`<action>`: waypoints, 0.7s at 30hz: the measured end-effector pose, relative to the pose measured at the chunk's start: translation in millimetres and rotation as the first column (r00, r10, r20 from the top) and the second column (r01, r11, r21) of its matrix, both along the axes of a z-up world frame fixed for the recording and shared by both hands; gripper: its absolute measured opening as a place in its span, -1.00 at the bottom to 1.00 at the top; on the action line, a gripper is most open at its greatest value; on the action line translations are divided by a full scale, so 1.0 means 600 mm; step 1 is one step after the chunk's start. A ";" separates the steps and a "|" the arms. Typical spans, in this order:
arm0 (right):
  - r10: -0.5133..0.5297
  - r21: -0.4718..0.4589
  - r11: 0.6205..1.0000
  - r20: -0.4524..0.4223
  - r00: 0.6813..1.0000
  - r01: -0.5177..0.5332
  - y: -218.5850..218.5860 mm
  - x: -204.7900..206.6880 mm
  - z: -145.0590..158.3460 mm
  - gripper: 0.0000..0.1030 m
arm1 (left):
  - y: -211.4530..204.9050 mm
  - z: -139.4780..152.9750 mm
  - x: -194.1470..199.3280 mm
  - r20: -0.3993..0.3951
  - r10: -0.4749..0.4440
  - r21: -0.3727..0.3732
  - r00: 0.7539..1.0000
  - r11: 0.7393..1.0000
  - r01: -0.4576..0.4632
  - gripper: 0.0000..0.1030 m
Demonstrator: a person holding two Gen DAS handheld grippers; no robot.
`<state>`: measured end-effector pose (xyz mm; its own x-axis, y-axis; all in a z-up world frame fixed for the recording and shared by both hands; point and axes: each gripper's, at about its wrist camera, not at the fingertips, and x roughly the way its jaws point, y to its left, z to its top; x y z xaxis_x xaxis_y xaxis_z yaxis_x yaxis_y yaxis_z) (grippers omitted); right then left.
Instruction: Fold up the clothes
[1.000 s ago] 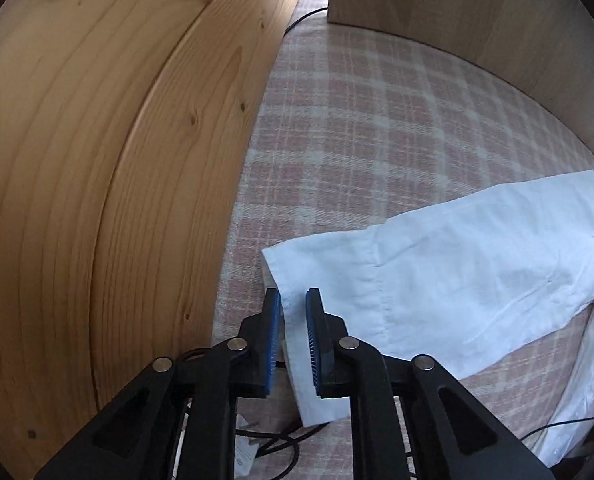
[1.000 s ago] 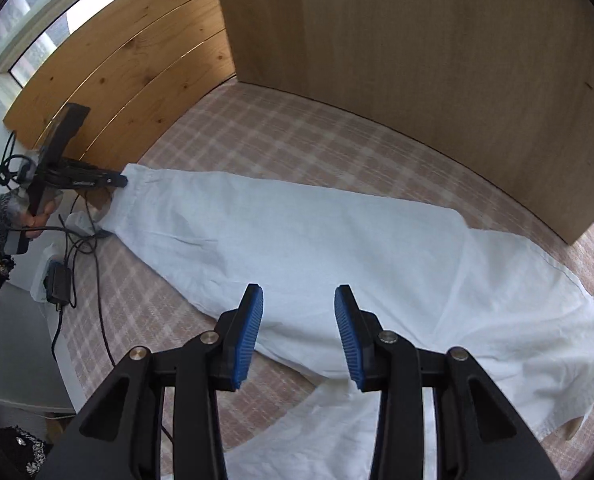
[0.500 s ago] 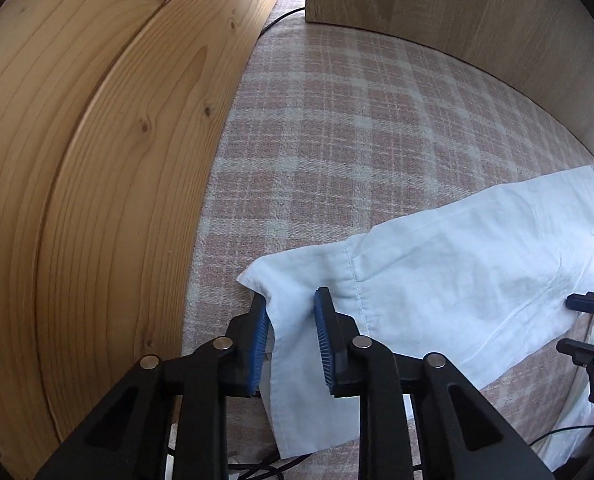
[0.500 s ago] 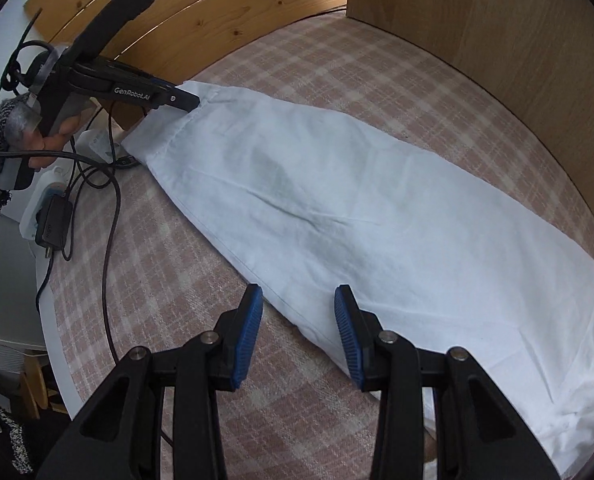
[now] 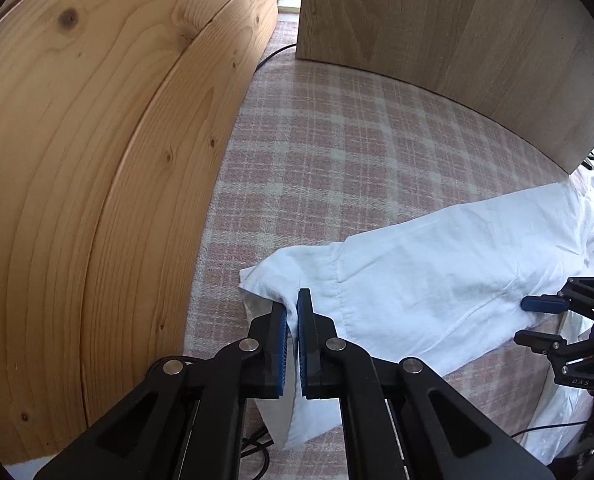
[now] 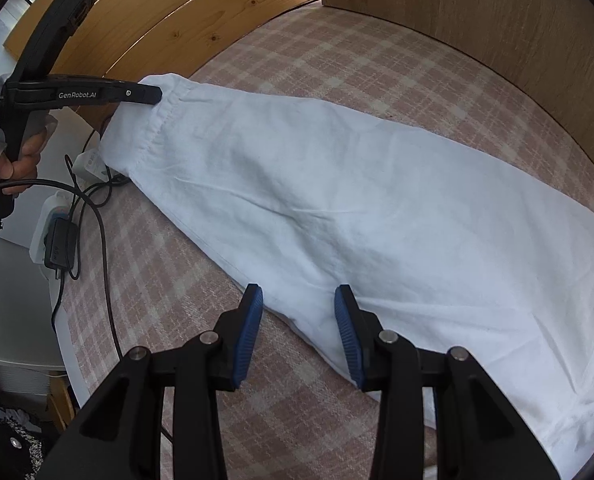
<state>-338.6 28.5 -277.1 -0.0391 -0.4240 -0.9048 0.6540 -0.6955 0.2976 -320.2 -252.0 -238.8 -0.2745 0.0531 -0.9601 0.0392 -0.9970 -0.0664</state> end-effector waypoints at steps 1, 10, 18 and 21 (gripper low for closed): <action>-0.010 -0.015 1.000 0.004 1.000 0.011 0.008 0.001 0.004 -0.28 | 0.004 0.008 0.001 -0.014 -0.001 0.011 1.000 1.000 0.001 -0.93; -0.098 -0.017 0.995 0.049 0.994 0.099 0.031 -0.012 0.002 -0.28 | 0.001 0.061 0.003 -0.094 -0.011 0.083 0.996 0.996 0.019 -0.93; 0.097 -0.075 0.992 -0.064 0.993 -0.101 -0.057 0.046 0.059 -0.25 | -0.022 -0.005 0.025 0.049 0.075 -0.044 0.996 0.996 -0.073 -0.68; 0.231 -0.057 0.969 -0.132 0.964 -0.240 -0.135 0.073 0.057 -0.22 | -0.030 0.040 0.063 -0.027 0.108 -0.019 0.994 0.994 -0.109 -0.57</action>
<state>-295.0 -52.4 -243.0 -0.0397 -0.4985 -0.8660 0.8313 -0.4973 0.2482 -282.6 -270.0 -214.8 -0.3024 0.0022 -0.9532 0.1457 -0.9881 -0.0485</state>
